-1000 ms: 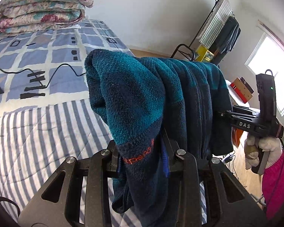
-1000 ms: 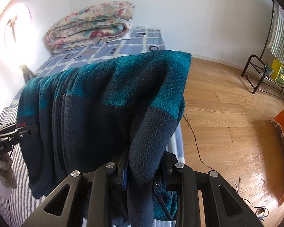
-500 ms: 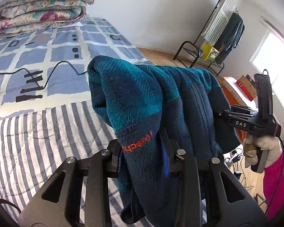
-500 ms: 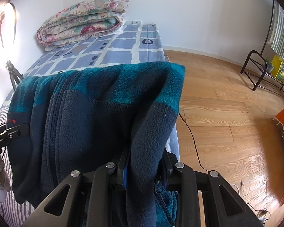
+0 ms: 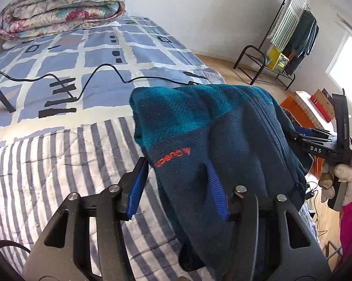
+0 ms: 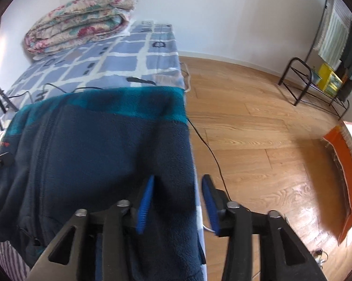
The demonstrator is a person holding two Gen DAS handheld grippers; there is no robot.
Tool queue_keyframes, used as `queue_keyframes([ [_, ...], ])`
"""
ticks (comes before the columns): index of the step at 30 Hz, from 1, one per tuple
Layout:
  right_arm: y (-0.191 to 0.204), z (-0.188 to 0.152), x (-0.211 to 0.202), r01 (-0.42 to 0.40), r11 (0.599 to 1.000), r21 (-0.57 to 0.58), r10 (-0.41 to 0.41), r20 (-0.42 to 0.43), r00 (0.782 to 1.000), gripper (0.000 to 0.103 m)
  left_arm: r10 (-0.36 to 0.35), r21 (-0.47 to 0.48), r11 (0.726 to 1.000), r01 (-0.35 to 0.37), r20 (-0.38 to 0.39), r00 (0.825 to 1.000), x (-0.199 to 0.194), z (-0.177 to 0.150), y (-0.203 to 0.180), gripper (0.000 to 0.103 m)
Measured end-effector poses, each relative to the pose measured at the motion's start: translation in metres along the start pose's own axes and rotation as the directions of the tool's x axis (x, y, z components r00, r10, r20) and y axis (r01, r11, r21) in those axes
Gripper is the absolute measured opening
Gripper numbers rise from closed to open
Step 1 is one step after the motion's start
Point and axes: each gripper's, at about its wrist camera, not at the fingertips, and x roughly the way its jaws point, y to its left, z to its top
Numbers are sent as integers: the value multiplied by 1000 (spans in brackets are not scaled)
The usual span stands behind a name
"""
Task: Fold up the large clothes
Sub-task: 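Lower the folded jacket onto the bed and open both tools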
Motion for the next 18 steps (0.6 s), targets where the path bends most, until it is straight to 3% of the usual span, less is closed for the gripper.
queue_keyframes([
  [8, -3, -9, -9, 72, 997, 31, -72, -12, 997, 52, 4, 30, 1000, -5, 32, 999, -31, -8, -2, 53],
  [18, 9, -28, -65, 88, 993, 74, -93, 75, 993, 52, -9, 87, 996, 1, 90, 996, -91, -31, -23, 53],
])
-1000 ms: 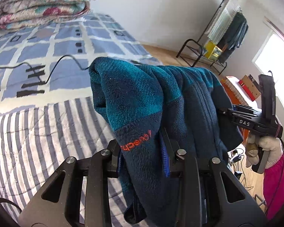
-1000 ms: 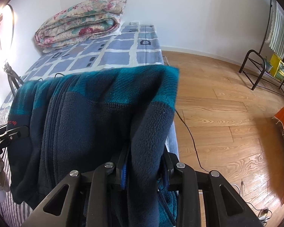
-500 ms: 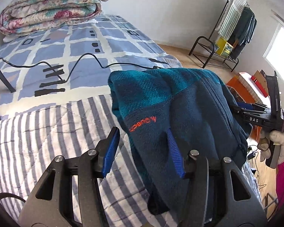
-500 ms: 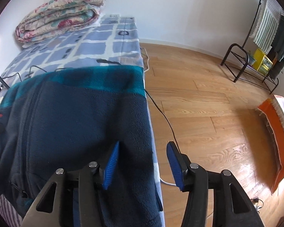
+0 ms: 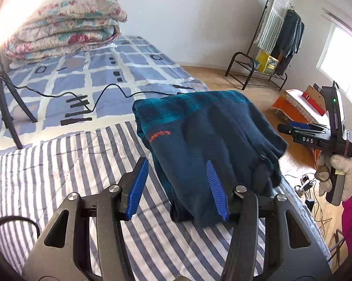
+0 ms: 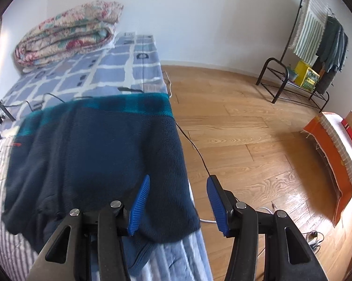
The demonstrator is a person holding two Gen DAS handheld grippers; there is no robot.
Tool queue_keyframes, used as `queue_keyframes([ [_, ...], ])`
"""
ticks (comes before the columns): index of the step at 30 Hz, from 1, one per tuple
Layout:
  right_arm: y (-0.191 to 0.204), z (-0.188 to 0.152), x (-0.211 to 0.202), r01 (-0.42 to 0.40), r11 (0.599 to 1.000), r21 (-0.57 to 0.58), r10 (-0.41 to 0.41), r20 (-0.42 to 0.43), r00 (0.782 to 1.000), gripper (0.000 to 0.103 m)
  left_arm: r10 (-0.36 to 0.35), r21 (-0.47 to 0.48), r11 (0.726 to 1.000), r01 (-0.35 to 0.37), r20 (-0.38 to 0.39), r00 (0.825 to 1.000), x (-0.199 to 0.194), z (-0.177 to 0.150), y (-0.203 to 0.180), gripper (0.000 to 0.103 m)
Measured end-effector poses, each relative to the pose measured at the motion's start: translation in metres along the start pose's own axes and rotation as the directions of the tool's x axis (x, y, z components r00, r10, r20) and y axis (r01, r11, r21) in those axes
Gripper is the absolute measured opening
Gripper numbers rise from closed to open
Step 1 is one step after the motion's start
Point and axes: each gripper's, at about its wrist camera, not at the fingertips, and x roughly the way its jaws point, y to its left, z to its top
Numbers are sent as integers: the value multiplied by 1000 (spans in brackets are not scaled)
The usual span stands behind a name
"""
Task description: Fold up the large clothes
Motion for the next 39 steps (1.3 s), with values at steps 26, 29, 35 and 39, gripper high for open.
queue_keyframes([
  [26, 66, -73, -293, -150, 985, -79, 165, 223, 961, 54, 35, 76, 996, -50, 190, 981, -306, -74, -71, 53],
  [29, 70, -94, -324, -158, 985, -76, 172, 239, 956, 59, 37, 86, 995, -55, 197, 980, -337, -94, -79, 53],
  [35, 81, -141, -376, -176, 981, -83, 192, 282, 940, 66, 65, 119, 989, -93, 219, 974, -386, -141, -97, 60],
  [39, 92, -176, -401, -161, 982, -100, 184, 299, 936, 71, 80, 139, 984, -112, 216, 973, -405, -173, -107, 62],
])
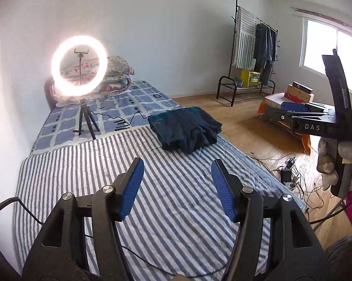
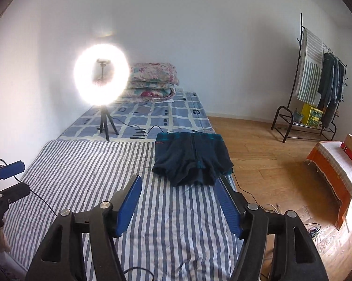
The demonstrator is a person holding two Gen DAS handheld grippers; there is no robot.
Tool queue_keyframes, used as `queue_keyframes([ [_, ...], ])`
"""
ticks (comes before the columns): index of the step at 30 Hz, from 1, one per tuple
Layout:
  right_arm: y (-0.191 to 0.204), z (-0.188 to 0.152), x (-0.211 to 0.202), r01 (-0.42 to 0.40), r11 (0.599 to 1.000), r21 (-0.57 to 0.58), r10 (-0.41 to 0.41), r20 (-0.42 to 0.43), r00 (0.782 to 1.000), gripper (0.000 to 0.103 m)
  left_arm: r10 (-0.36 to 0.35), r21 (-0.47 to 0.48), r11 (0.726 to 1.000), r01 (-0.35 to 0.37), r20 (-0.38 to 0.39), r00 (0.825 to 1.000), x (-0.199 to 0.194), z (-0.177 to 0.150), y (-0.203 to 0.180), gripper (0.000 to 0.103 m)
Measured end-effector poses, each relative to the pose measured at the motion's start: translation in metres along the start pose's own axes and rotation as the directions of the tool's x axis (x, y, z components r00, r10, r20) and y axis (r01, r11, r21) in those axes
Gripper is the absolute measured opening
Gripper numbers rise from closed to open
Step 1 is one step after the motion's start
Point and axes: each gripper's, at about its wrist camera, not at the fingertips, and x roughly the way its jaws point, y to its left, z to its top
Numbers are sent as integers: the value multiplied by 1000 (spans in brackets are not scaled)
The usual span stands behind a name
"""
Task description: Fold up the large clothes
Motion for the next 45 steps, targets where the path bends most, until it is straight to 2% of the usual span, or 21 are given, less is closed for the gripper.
queue_keyframes([
  [1, 3, -5, -5, -2, 1000, -1, 2, 2, 1000, 74, 4, 2, 1000, -4, -1, 1000, -7, -7, -4, 62],
  [5, 12, -24, -23, -3, 1000, -11, 3, 23, 1000, 75, 7, -7, 1000, -7, -2, 1000, -23, -28, -11, 63],
  [8, 17, -37, -31, -11, 1000, 6, 11, 34, 999, 77, 8, -16, 1000, -8, -9, 1000, -28, -40, -14, 69],
  [12, 20, -51, -30, -2, 1000, 16, 2, 41, 999, 78, 16, -8, 1000, -16, -4, 1000, -32, -51, -17, 72],
  [16, 22, -64, -27, -10, 999, 48, 7, 46, 999, 82, 23, -6, 1000, -23, -12, 1000, -30, -58, -14, 84],
  [21, 28, -73, -15, -7, 1000, 29, 7, 29, 1000, 88, 42, -7, 999, -42, -19, 999, -26, -62, -11, 89],
  [23, 31, -76, -15, 0, 1000, 26, -1, 31, 1000, 94, 54, -7, 999, -54, -16, 998, -25, -63, -10, 98],
  [25, 32, -79, -16, 6, 1000, 24, -7, 36, 999, 100, 67, -12, 998, -67, -11, 998, -25, -64, -9, 101],
  [33, 31, -83, -21, 15, 999, 38, -18, 63, 998, 103, 108, -17, 994, -109, -25, 994, -30, -67, -9, 103],
  [38, 33, -85, -21, 20, 999, 33, -22, 63, 998, 103, 162, 3, 987, -162, -18, 987, -35, -69, -14, 103],
  [45, 38, -87, -20, 22, 1000, 17, -23, 55, 998, 103, 152, -5, 988, -152, -19, 988, -37, -68, -11, 103],
])
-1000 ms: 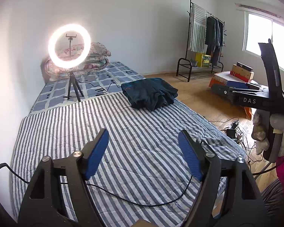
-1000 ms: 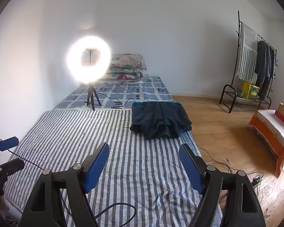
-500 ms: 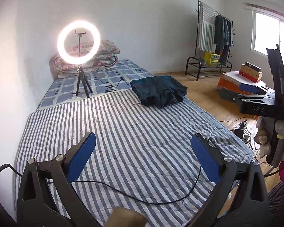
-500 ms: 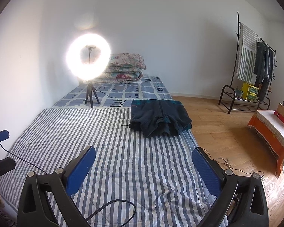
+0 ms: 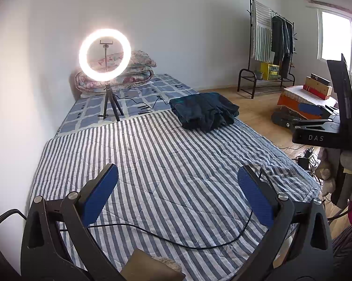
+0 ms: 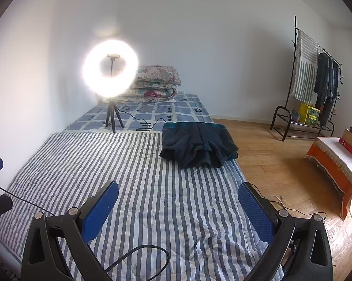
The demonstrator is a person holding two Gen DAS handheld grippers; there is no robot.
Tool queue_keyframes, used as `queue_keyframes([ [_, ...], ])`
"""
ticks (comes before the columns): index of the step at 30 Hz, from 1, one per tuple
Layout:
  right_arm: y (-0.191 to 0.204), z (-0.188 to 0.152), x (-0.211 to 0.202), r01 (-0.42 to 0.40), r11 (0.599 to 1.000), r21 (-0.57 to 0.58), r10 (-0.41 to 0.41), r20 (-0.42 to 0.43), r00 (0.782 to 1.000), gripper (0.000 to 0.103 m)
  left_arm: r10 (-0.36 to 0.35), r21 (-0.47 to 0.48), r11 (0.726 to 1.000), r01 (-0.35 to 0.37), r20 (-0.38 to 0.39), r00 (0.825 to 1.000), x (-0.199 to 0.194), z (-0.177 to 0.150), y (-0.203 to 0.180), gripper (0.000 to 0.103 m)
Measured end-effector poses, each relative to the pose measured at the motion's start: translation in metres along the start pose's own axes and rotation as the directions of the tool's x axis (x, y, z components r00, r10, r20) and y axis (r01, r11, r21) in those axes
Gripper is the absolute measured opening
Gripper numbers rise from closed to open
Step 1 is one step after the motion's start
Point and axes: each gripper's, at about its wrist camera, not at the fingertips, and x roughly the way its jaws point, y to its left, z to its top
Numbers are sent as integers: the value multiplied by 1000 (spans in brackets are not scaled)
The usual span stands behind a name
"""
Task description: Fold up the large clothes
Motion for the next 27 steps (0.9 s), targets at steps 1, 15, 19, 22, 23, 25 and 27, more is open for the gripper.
queue_keyframes([
  [1, 1, 0, 0, 0, 1000, -2, 0, 0, 1000, 103, 1, 0, 1000, -1, 0, 1000, 0, 0, 0, 103],
  [15, 3, 0, 0, 4, 1000, -4, -4, 0, 1000, 103, 24, 30, 999, -24, 6, 1000, 0, -5, -2, 103],
  [19, 4, 0, 0, 4, 1000, -6, -4, -1, 1000, 103, 21, 32, 999, -22, 1, 1000, 0, -5, -3, 103],
  [22, 4, -1, 0, 6, 1000, -6, -6, 0, 1000, 103, 20, 32, 999, -20, 1, 1000, 0, -5, -3, 103],
  [23, 4, -1, 0, 4, 1000, -6, -4, 0, 1000, 103, 21, 32, 999, -21, 2, 1000, 0, -5, -3, 103],
  [25, 4, -1, 0, 5, 1000, -6, -5, -1, 1000, 103, 23, 31, 999, -23, 2, 1000, -1, -5, -3, 103],
  [27, 5, -1, 0, 5, 1000, -6, -5, -2, 1000, 103, 20, 30, 999, -20, 2, 1000, 0, -5, -4, 103],
])
